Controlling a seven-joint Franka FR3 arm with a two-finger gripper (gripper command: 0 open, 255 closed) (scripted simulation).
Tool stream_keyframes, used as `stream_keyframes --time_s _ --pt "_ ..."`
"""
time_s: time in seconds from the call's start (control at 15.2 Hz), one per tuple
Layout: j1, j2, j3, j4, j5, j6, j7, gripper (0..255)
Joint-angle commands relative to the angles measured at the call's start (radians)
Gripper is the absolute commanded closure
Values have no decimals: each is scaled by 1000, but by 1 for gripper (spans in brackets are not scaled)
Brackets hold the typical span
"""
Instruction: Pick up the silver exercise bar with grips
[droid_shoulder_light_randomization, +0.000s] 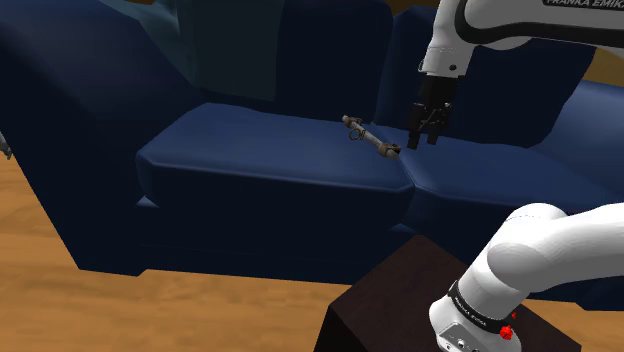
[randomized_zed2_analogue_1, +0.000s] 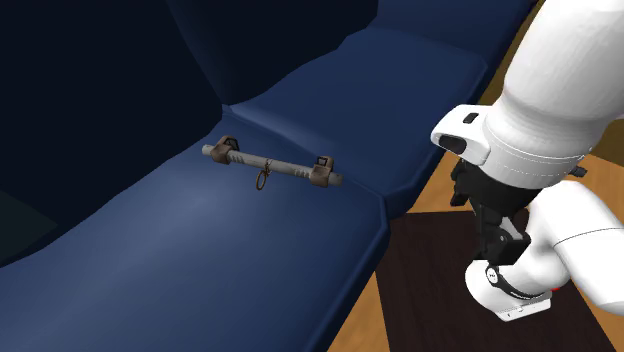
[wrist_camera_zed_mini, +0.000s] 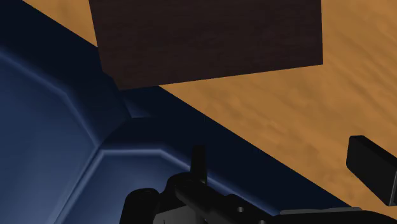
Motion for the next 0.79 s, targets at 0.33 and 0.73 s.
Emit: stream_keyframes --time_s 0.33,0.73 --pt "-18 121 -77 22 -50 120 -102 0" --pt "-32 295 -163 92 -78 250 -222 0"
